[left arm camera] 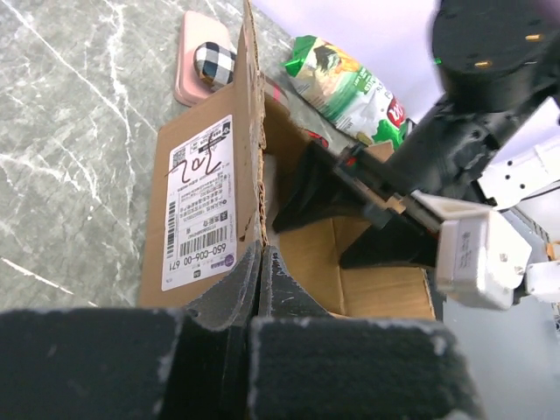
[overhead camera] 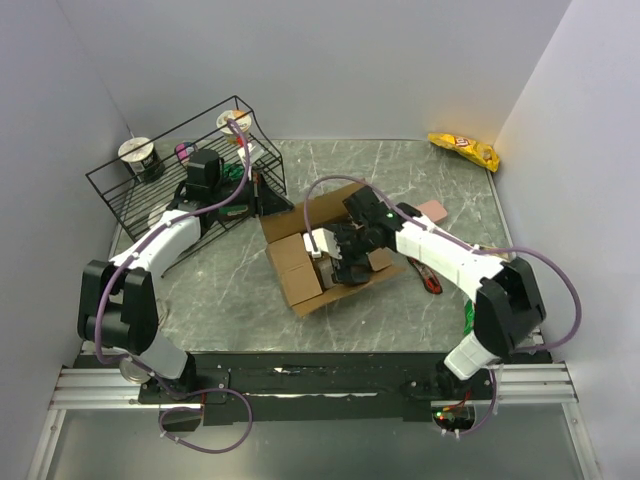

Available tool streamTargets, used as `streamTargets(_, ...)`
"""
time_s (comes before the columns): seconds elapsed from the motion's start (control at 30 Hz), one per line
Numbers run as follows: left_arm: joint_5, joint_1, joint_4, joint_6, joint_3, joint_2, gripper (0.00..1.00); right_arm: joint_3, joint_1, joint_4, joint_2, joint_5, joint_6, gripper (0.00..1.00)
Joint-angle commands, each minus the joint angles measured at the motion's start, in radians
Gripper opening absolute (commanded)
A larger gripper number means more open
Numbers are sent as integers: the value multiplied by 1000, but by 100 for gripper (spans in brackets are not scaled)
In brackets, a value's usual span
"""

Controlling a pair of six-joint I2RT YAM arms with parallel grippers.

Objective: Unpack the express box
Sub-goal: Adjust the express box at the center of the board.

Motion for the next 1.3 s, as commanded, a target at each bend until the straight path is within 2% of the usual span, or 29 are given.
streamTargets(0.0, 78, -3, 86, -52, 22, -15, 1, 120, -7, -149, 124, -68, -70, 100)
streamTargets(0.3, 85, -3, 101, -66, 36, -29, 1, 246, -3, -290, 353, -11, -101, 100)
streamTargets(0.43, 81, -3, 93, -60, 42, -32, 1, 197, 4, -298, 398, 44, -96, 100)
streamTargets(0.63, 71, -3, 92, -60, 37, -35, 1, 102, 10, -272, 401, -7, -75, 100)
streamTargets(0.73, 60, -3, 75, -43, 40, -38, 1, 120, 10, -286, 421, -1, -55, 64)
streamTargets(0.77, 60, -3, 75, -43, 40, -38, 1, 125, 11, -292, 424, 2, -47, 17)
streamTargets(0.8, 60, -3, 75, -44, 40, -36, 1, 127, 10, -292, 425, 6, -47, 12)
streamTargets(0.83, 60, -3, 78, -47, 40, -36, 1, 124, 11, -290, 418, 10, -47, 11)
streamTargets(0.9, 57, -3, 81, -47, 39, -35, 1, 124, 10, -302, 408, 12, -61, 0)
streamTargets(1.17, 42, -3, 70, -33, 37, -47, 1, 136, 10, -379, 280, -7, -61, 0)
streamTargets(1.27, -20, -2, 21, 17, 60, -61, 1, 114, 10, -385, 237, 13, -29, 0)
